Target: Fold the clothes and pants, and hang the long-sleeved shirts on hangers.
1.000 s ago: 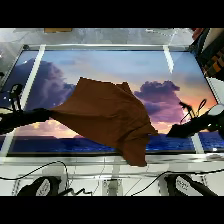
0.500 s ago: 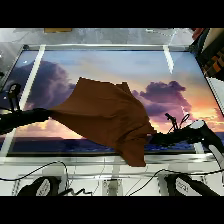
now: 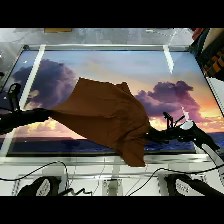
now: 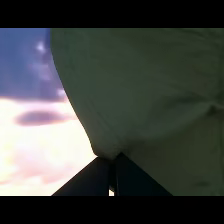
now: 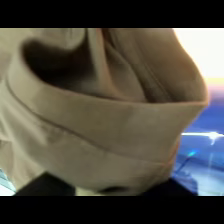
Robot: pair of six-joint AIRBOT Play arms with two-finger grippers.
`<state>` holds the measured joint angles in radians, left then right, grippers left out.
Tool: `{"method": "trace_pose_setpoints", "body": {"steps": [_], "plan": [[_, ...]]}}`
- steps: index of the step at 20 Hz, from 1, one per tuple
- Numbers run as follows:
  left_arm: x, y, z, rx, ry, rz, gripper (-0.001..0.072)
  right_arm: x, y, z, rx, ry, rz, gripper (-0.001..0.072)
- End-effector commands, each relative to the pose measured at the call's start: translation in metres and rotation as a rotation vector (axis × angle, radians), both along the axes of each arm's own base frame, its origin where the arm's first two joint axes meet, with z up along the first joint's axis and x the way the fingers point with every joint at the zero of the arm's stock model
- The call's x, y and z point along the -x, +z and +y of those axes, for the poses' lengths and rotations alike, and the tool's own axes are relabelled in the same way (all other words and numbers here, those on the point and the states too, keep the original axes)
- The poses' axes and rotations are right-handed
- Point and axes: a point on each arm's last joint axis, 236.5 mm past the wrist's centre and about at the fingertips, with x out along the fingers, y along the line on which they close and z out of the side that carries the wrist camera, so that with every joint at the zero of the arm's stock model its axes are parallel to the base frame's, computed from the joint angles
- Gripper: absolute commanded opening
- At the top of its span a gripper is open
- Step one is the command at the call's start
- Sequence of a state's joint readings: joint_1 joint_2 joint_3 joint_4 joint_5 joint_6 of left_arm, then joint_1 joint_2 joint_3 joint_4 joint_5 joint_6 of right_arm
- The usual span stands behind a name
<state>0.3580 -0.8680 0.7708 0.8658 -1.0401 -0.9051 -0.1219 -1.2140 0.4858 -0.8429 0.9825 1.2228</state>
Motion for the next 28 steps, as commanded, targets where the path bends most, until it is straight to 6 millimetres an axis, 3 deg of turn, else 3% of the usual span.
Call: {"method": "trace_pose_setpoints", "body": {"steps": [1,3,5,6,7,9,12,15,18,21,23,25,28], "plan": [[0.000,0.000,0.000,0.000,0.000,-0.001,0.0013,-0.008,-0.005,0.009,-0.047,-0.034,-0.001,0.0304],[0.000,0.000,0.000,0.000,0.000,-0.001,0.0013,-0.010,0.008,0.024,-0.123,0.002,-0.036,0.0166],[0.000,0.000,0.000,0.000,0.000,-0.001,0.0013,0.000,0.020,0.037,-0.190,0.079,-0.040,0.0163],[0.000,0.000,0.000,-0.001,0.001,-0.001,0.0013,0.005,0.026,0.041,-0.218,0.118,-0.035,0.0125],[0.000,0.000,0.000,0.000,0.001,-0.001,0.0013,0.010,0.033,0.046,-0.248,0.160,-0.033,0.0016],[-0.001,0.002,-0.002,0.012,0.002,-0.006,0.0013,0.011,0.051,0.054,-0.307,0.213,-0.048,0.0013],[-0.007,0.016,-0.013,0.092,0.010,-0.041,0.0013,-0.009,0.093,0.066,-0.401,0.269,-0.148,0.0012],[-0.020,0.049,-0.019,0.146,0.019,-0.122,0.0012,-0.057,0.155,0.062,-0.350,0.301,-0.391,0.0011],[-0.032,0.113,-0.012,0.085,0.008,-0.273,0.0013,-0.103,0.249,0.041,-0.152,0.319,-0.707,0.0012],[-0.034,0.210,0.004,-0.007,0.064,-0.523,0.0012,-0.130,0.370,0.000,0.152,0.233,-1.036,0.0012],[-0.021,0.281,0.018,-0.071,0.147,-0.731,0.0012,-0.118,0.463,-0.020,0.299,0.153,-1.271,0.0012],[0.006,0.342,0.027,-0.116,0.242,-0.931,0.0013,-0.086,0.537,-0.023,0.361,0.107,-1.471,0.0012],[0.060,0.405,0.029,-0.155,0.336,-1.159,0.0013,-0.034,0.596,-0.017,0.393,0.086,-1.643,0.0012]]}}
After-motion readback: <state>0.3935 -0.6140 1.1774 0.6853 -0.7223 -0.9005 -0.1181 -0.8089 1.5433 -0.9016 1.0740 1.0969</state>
